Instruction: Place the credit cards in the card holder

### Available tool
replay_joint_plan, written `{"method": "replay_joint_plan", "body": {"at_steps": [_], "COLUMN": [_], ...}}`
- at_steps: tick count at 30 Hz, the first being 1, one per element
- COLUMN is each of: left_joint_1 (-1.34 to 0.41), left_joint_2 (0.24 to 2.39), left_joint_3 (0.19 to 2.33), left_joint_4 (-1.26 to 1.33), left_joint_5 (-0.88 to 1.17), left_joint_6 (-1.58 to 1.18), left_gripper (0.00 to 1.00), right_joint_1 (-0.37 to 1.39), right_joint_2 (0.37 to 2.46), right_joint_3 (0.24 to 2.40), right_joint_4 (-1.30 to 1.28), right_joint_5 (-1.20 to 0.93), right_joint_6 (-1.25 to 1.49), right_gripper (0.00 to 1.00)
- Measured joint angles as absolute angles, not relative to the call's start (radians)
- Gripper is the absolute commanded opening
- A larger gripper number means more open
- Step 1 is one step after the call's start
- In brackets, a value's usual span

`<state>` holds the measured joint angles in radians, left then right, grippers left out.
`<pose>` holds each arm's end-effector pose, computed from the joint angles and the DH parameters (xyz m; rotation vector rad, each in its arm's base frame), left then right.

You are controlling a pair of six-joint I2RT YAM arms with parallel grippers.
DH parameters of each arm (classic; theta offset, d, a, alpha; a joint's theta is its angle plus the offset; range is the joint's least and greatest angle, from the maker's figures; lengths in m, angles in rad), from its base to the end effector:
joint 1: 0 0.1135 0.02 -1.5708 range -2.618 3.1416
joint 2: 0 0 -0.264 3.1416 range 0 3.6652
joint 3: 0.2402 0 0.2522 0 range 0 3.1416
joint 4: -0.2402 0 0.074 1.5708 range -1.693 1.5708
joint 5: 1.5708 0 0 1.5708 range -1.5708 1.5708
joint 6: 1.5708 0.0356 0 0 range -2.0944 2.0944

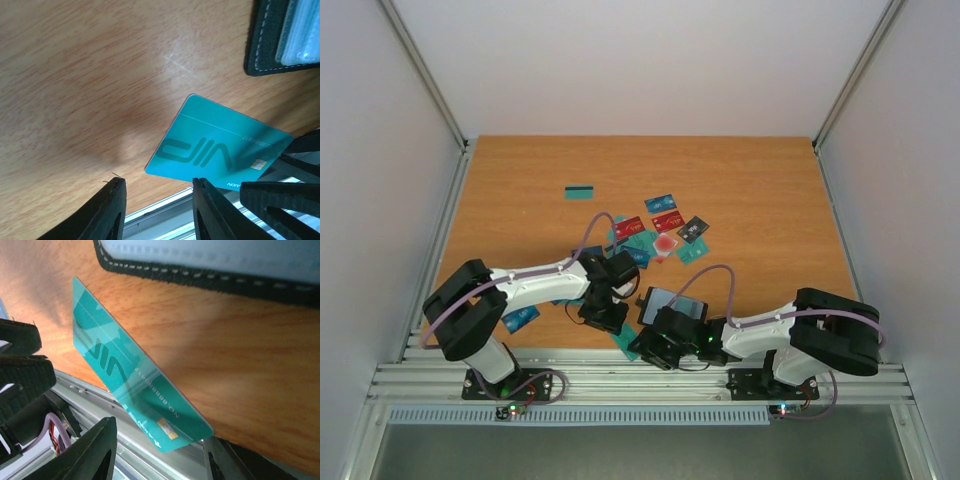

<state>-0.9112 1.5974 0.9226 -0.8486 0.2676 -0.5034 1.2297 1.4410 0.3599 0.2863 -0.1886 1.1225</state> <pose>0.1524 -0.2120 0.1630 -0.6134 -2.9195 0.3512 0.0708 0.2193 0.1096 -0.2564 2.7724 1.1509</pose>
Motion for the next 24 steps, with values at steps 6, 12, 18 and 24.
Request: {"method": "replay_joint_plan", "body": {"at_steps": [6,12,18,24], "left_joint_1": [-0.911,-0.91,-0.906,-0.903], "left_joint_2": [1.615,1.634,1.636,1.636], "left_joint_3": [0.899,0.882,0.88,0.874], "left_joint_4": [-0.831,-0.817,-0.815,-0.808], "left_joint_5": [0.284,0.301,0.31,0.331], "left_joint_6": [-0.487,-0.484,-0.485,-0.485], "left_gripper": [0.33,0.3,0.3,0.3], "right_joint_1": [1.233,1.237,1.24,1.24], "right_joint_2": [1.457,1.503,1.567,1.582], "right_joint_3": [0.318,0.291,0.281,0.252], "right_joint_4": [0.389,0.516,0.661,0.748], "right_joint_5": [-0.172,-0.168,-0.17,-0.161], "right_joint_6": [1.165,1.179,1.19,1.208], "right_gripper": [0.47,0.38,0.26,0.17]}}
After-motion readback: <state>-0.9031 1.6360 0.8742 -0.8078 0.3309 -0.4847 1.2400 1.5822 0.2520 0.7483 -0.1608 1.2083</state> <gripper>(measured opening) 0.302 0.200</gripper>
